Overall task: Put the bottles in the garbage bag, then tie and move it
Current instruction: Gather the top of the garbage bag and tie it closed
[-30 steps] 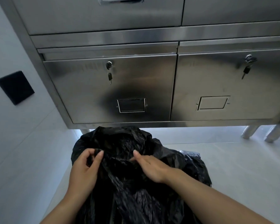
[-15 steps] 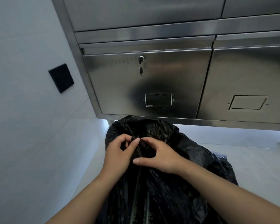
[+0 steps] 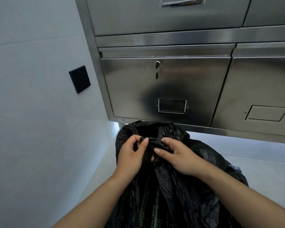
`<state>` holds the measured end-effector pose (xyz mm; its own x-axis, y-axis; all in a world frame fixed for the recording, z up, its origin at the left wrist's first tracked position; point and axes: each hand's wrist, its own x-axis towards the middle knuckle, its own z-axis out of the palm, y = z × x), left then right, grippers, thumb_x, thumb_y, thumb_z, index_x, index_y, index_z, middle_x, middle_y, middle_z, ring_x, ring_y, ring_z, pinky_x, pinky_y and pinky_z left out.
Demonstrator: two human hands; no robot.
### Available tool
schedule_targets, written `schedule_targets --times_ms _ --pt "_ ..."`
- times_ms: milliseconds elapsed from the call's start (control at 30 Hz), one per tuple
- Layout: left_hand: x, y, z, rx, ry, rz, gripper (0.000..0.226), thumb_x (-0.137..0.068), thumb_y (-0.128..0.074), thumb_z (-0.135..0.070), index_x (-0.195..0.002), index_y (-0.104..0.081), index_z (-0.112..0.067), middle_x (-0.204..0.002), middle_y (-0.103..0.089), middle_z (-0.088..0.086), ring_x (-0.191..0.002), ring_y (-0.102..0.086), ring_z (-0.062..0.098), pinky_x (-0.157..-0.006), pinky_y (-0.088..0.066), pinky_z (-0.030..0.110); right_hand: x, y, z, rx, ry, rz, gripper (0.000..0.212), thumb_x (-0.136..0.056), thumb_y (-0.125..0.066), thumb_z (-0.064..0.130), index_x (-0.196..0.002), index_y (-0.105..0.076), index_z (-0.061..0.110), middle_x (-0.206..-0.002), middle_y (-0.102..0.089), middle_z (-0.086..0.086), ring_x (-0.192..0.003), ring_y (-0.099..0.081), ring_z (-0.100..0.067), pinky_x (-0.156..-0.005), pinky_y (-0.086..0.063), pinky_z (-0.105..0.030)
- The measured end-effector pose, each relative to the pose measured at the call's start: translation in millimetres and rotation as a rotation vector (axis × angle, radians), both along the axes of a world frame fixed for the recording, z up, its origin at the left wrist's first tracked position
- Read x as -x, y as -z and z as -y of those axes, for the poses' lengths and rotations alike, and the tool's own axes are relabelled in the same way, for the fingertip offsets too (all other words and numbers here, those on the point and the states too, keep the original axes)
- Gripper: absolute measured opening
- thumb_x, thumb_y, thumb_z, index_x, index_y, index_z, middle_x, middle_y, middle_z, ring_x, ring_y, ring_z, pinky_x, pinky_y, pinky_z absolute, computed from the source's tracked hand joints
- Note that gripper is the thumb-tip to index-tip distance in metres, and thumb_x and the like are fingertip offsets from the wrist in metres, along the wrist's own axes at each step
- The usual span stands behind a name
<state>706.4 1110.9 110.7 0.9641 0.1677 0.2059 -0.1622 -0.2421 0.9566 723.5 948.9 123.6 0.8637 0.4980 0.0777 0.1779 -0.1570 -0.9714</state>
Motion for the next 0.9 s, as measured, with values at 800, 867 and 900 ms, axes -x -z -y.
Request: schedule_targets --times_ms 800,867,900 --pt "5.4 0.1 -6.7 0.032 0.074 -0.024 0.008 -0.086 -0.057 -0.032 -0.091 -0.056 -0.028 -0.077 -0.054 -0.010 -0.070 -0.052 0.000 -0.071 -0.042 0.018 -3.5 8.9 1.6 0.020 0.288 0.329 0.019 -0.089 -0.059 0.019 -0.098 -0.066 0.034 -0.095 -0.067 0.024 -0.093 -0.061 0.004 -0.083 -0.048 -0.022" --pt "2.7 -2.4 -7.1 0.120 0.151 -0.086 0.032 -0.075 -0.048 -0.027 -0.107 -0.053 -0.028 -0.077 -0.051 -0.009 -0.067 -0.048 0.003 -0.073 -0.040 0.021 -5.9 11.3 2.8 0.012 0.327 0.347 0.022 -0.088 -0.060 0.017 -0.096 -0.066 0.037 -0.096 -0.067 0.025 -0.095 -0.060 0.005 -0.084 -0.045 -0.017" --pt "1.0 -2.9 -8.0 0.096 0.182 -0.113 0.044 -0.071 -0.044 -0.024 -0.115 -0.050 -0.027 -0.078 -0.052 -0.010 -0.068 -0.049 0.004 -0.074 -0.040 0.019 -7.5 11.5 3.8 0.017 0.343 0.359 0.023 -0.088 -0.061 0.017 -0.095 -0.066 0.038 -0.095 -0.067 0.024 -0.095 -0.060 0.006 -0.084 -0.044 -0.015"
